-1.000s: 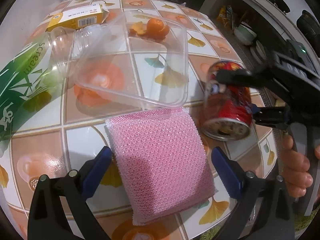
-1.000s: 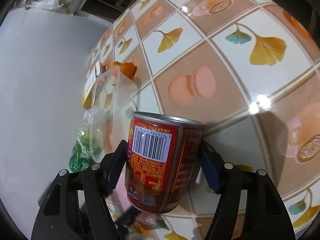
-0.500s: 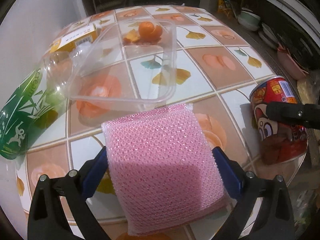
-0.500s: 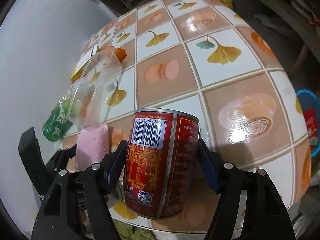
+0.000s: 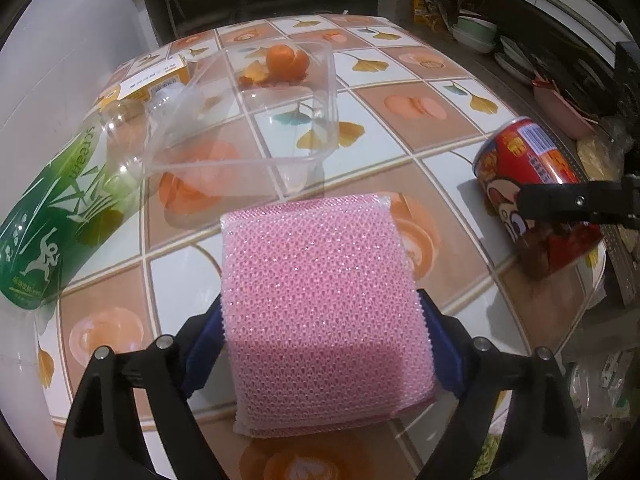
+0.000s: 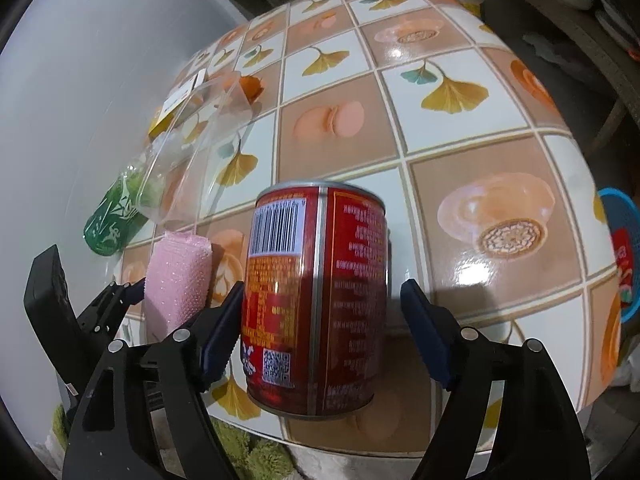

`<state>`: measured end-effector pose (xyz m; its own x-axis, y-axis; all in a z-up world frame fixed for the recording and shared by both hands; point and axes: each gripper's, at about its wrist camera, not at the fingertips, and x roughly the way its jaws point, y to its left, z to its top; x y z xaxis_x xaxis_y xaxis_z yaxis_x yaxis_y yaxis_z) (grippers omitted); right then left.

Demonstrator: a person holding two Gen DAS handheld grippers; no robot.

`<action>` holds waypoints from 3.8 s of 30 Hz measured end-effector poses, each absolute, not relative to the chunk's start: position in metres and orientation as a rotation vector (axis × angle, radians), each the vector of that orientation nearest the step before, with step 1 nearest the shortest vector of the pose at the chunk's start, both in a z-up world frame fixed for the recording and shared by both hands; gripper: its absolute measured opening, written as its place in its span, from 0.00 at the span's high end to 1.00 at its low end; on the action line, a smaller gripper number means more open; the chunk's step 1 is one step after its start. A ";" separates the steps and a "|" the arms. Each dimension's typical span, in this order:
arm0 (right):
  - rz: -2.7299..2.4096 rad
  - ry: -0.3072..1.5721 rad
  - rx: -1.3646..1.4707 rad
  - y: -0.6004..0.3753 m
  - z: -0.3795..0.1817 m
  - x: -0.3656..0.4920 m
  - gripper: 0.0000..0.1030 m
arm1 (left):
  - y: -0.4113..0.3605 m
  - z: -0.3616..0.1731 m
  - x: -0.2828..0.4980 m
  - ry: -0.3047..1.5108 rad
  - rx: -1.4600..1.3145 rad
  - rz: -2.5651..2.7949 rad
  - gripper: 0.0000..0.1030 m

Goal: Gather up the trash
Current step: 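Grasp the pink scrubber sponge with the left tool while the right holds the can, then carry the sponge and red can to the blue wastebasket and open both tools, then move both tools back over the table toward the bottle and container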

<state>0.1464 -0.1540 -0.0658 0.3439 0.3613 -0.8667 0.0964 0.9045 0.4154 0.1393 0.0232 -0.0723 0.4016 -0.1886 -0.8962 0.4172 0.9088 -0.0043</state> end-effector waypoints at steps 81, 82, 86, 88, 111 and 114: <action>-0.674 0.906 1.136 -0.564 -0.226 -0.011 0.27 | -0.506 -0.150 0.190 1.410 0.382 -1.049 0.07; -0.677 0.901 1.120 -0.561 -0.221 -0.016 0.27 | -0.499 -0.139 0.188 1.396 0.364 -1.068 0.07; -0.675 0.893 1.050 -0.538 -0.200 -0.034 0.27 | -0.468 -0.087 0.174 1.316 0.347 -1.134 0.07; -0.668 0.891 1.005 -0.518 -0.181 -0.045 0.27 | -0.448 -0.064 0.166 1.272 0.329 -1.169 0.07; -0.377 0.767 0.129 -0.277 0.026 0.064 0.08 | -0.078 0.037 0.138 0.829 0.035 -0.745 0.06; -0.316 0.766 0.056 -0.243 0.026 0.083 0.07 | -0.031 0.032 0.136 0.814 0.013 -0.633 0.05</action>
